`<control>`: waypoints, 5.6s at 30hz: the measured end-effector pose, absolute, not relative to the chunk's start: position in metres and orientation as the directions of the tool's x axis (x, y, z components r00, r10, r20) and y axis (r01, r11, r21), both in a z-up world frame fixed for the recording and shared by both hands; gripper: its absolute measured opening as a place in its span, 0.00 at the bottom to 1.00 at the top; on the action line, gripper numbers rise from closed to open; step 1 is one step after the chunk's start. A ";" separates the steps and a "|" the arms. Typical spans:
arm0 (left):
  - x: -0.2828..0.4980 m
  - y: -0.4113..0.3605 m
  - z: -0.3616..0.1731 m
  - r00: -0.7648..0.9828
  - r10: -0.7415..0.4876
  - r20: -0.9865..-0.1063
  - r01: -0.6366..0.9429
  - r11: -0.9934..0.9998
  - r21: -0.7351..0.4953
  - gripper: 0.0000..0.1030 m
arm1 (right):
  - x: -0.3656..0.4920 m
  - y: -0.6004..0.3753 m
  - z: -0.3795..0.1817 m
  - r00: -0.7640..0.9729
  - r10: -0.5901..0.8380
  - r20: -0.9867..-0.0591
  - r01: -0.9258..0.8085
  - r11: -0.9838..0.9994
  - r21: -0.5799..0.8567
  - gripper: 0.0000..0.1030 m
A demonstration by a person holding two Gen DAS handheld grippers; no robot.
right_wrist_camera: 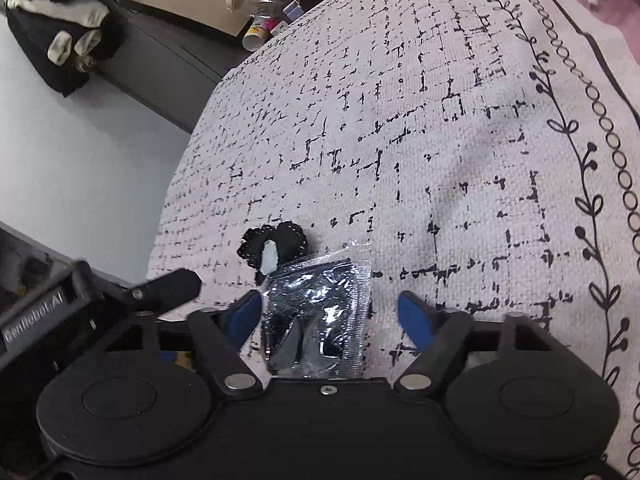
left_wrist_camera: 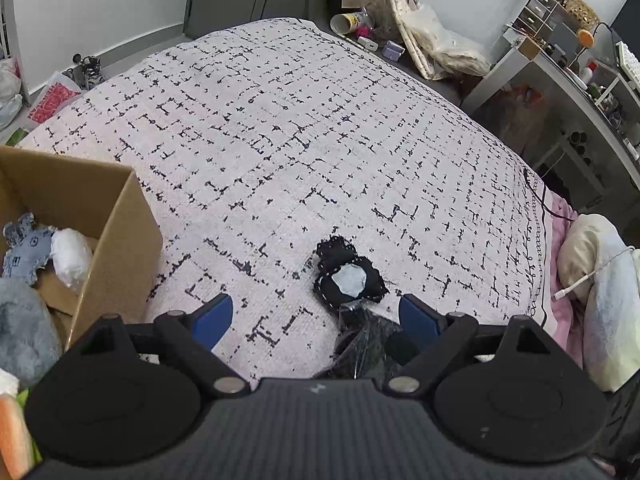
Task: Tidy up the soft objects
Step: 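Grasp the black item with the left gripper while the right gripper grasps its plastic bag, then carry the black item and bag over the box with both grippers, then lower the black item and bag into the box and open both grippers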
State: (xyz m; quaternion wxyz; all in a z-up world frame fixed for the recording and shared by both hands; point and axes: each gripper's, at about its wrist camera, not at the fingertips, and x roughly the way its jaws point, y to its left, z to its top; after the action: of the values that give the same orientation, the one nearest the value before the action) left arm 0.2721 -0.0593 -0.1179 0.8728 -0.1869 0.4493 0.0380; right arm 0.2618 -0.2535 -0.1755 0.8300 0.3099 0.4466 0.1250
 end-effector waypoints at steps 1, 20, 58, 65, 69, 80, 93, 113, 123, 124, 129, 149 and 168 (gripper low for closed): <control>0.273 -0.059 -0.118 0.594 -0.099 -0.798 -0.238 0.926 -0.292 0.87 | 0.262 -0.253 -0.176 0.571 0.477 -0.668 0.067 0.784 0.617 0.57; 0.300 -0.088 -0.134 0.573 -0.092 -0.814 -0.220 0.940 -0.261 0.87 | 0.236 -0.294 -0.147 0.586 0.462 -0.666 0.101 0.774 0.625 0.00; 0.301 -0.070 -0.149 0.592 -0.201 -0.780 -0.243 0.879 -0.411 0.27 | 0.230 -0.280 -0.162 0.544 0.606 -0.581 0.093 0.644 0.759 0.05; 0.289 -0.061 -0.119 0.629 -0.211 -0.748 -0.213 0.879 -0.426 0.27 | 0.219 -0.294 -0.142 0.581 0.578 -0.573 0.061 0.672 0.738 0.02; 0.276 -0.054 -0.097 0.649 -0.206 -0.732 -0.197 0.884 -0.423 0.27 | 0.215 -0.300 -0.129 0.608 0.572 -0.551 0.023 0.681 0.732 0.02; 0.236 -0.026 -0.058 0.686 -0.176 -0.706 -0.177 0.901 -0.396 0.27 | 0.213 -0.298 -0.108 0.644 0.596 -0.479 -0.072 0.671 0.738 0.02; 0.201 0.031 -0.038 0.705 -0.129 -0.697 -0.216 0.897 -0.385 0.27 | 0.216 -0.274 -0.093 0.649 0.640 -0.411 -0.175 0.651 0.739 0.02; 0.166 0.115 -0.055 0.720 -0.123 -0.683 -0.272 0.855 -0.441 0.27 | 0.182 -0.241 -0.074 0.685 0.613 -0.393 -0.169 0.659 0.733 0.02; 0.165 0.133 -0.059 0.737 -0.132 -0.663 -0.247 0.861 -0.445 0.28 | 0.170 -0.216 -0.066 0.693 0.588 -0.418 -0.155 0.687 0.710 0.02; 0.165 0.134 -0.060 0.737 -0.134 -0.662 -0.242 0.863 -0.444 0.28 | 0.169 -0.214 -0.064 0.694 0.586 -0.418 -0.154 0.688 0.709 0.02; 0.166 0.140 -0.073 0.742 -0.172 -0.648 -0.219 0.851 -0.478 0.28 | 0.164 -0.202 -0.057 0.698 0.582 -0.418 -0.154 0.691 0.706 0.02; 0.189 0.176 -0.106 0.723 -0.203 -0.660 -0.199 0.854 -0.481 0.29 | 0.172 -0.123 -0.056 0.632 0.622 -0.461 -0.198 0.706 0.681 0.02; 0.179 0.170 -0.098 0.724 -0.196 -0.661 -0.181 0.871 -0.456 0.73 | 0.149 -0.141 -0.055 0.676 0.558 -0.482 -0.129 0.733 0.667 0.66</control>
State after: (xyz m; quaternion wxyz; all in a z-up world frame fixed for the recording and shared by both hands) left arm 0.1786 0.1697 -0.0980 0.8931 -0.2535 0.3716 -0.0044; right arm 0.1491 -0.1409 -0.0550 0.8626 0.3061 0.3502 0.1989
